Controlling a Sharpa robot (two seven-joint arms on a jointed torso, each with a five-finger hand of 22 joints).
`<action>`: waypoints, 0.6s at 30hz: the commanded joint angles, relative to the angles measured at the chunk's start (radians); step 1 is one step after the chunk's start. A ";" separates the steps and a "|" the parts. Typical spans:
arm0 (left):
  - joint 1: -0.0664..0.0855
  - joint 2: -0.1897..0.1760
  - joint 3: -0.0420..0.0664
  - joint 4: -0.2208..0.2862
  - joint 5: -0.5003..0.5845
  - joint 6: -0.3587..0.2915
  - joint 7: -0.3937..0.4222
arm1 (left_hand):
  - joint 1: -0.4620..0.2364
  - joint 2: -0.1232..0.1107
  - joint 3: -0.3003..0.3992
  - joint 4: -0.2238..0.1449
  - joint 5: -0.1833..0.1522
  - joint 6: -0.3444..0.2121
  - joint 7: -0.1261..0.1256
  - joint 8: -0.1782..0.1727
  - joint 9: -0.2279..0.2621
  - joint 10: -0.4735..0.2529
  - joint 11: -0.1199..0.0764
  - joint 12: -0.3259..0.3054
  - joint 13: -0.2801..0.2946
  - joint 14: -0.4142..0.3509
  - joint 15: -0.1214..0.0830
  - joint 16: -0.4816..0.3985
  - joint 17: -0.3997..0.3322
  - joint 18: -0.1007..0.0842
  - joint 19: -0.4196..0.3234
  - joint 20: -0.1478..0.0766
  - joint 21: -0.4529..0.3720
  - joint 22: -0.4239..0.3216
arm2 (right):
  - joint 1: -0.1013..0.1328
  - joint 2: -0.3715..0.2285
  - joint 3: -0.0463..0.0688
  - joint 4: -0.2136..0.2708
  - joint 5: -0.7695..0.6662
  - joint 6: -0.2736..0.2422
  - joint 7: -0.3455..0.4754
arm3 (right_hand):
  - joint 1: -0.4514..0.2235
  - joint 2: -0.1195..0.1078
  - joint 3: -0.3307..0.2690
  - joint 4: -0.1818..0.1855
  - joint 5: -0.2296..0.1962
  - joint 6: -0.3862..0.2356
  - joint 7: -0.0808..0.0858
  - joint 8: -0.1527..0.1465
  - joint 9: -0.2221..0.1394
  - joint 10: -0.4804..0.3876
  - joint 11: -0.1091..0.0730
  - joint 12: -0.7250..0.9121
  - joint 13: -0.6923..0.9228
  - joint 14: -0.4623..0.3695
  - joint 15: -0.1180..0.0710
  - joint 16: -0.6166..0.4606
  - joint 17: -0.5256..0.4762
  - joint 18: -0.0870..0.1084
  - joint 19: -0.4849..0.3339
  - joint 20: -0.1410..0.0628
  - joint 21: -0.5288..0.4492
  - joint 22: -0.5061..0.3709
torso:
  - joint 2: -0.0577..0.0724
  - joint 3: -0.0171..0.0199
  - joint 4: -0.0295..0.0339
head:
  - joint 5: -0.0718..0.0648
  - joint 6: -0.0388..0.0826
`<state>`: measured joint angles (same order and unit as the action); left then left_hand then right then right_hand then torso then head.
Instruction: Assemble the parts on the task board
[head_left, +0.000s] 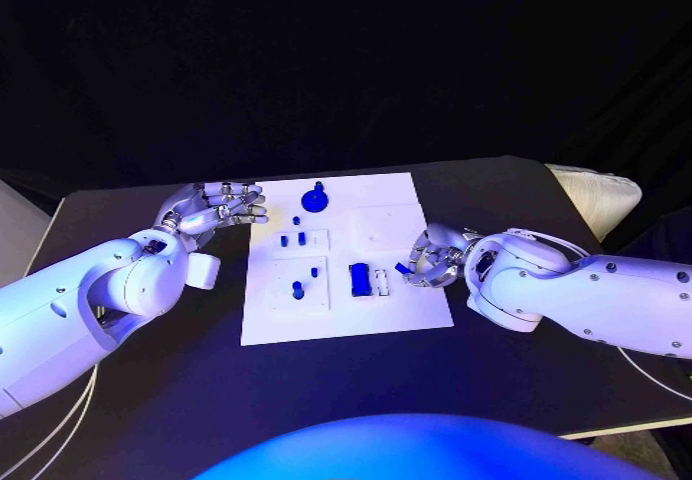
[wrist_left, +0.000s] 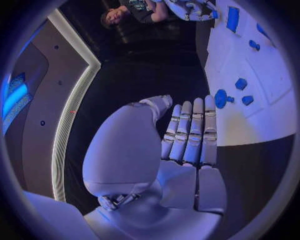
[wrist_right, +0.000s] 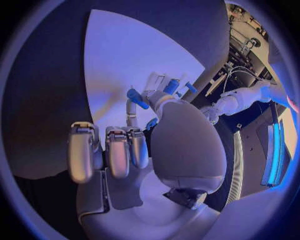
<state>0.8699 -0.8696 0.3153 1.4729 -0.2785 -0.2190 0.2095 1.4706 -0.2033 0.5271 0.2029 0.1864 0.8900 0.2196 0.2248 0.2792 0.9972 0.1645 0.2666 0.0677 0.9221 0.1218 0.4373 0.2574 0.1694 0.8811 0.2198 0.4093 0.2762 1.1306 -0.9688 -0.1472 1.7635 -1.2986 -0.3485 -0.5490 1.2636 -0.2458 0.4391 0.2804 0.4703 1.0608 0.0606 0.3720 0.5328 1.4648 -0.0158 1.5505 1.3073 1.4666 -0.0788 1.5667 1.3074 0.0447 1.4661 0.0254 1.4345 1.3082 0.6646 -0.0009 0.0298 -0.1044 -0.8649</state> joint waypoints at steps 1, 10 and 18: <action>-0.001 0.002 0.001 0.004 0.004 0.011 0.006 | 0.002 0.007 0.001 0.005 0.000 0.008 -0.001 0.005 -0.001 0.003 0.000 -0.002 0.001 0.008 -0.001 -0.006 0.001 0.012 0.007 0.000 -0.004 -0.001 | 0.000 0.016 0.000 -0.006 0.064 -0.022 -0.001 | -0.013 -0.001 -0.001 0.004 -0.012 0.003 -0.007 0.003 0.000 0.099 -0.006 0.006 0.255 0.104 -0.007 0.004 0.263 -0.019 0.084 -0.007 0.003 0.213 | 0.000 0.0006 -0.0014 | -0.002 0.002; -0.001 0.003 0.001 0.007 0.004 0.013 0.006 | 0.001 0.007 0.001 0.007 0.000 0.008 -0.001 0.005 -0.002 0.003 0.000 -0.003 0.001 0.008 0.000 -0.007 0.002 0.012 0.007 0.000 -0.005 -0.002 | -0.010 0.065 -0.003 -0.036 0.088 -0.026 -0.005 | -0.060 0.010 -0.014 0.008 0.012 0.007 -0.007 0.006 0.002 0.102 -0.006 0.012 0.259 0.104 -0.007 0.004 0.263 -0.020 0.085 -0.007 0.008 0.215 | -0.001 -0.0012 0.0029 | -0.003 0.000; -0.001 0.001 0.001 0.007 0.004 0.013 0.005 | 0.001 0.007 0.001 0.007 0.000 0.008 -0.001 0.005 -0.002 0.003 0.000 -0.003 0.001 0.008 0.000 -0.007 0.002 0.012 0.007 0.000 -0.005 -0.002 | -0.021 0.087 -0.005 -0.054 0.097 -0.007 -0.009 | -0.078 0.016 -0.021 0.008 -0.005 0.007 -0.007 0.005 0.001 0.102 -0.005 0.011 0.258 0.104 -0.006 0.004 0.263 -0.020 0.085 -0.007 0.008 0.216 | 0.001 -0.0006 0.0008 | 0.004 -0.006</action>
<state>0.8699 -0.8695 0.3153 1.4771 -0.2785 -0.2189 0.2095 1.4706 -0.2033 0.5271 0.2029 0.1864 0.8900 0.2195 0.2248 0.2792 0.9972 0.1645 0.2666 0.0676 0.9221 0.1217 0.4373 0.2582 0.1694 0.8811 0.2198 0.4093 0.2753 1.1107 -0.8836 -0.1517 1.7107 -1.2155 -0.3702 -0.5533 1.1959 -0.2277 0.4237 0.2898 0.4696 1.0670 0.0546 0.3736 0.5352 1.4649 -0.0158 1.5597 1.3074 1.4666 -0.0788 1.5667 1.3074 0.0448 1.4661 0.0254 1.4386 1.3079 0.6647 -0.0016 0.0322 -0.1024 -0.8693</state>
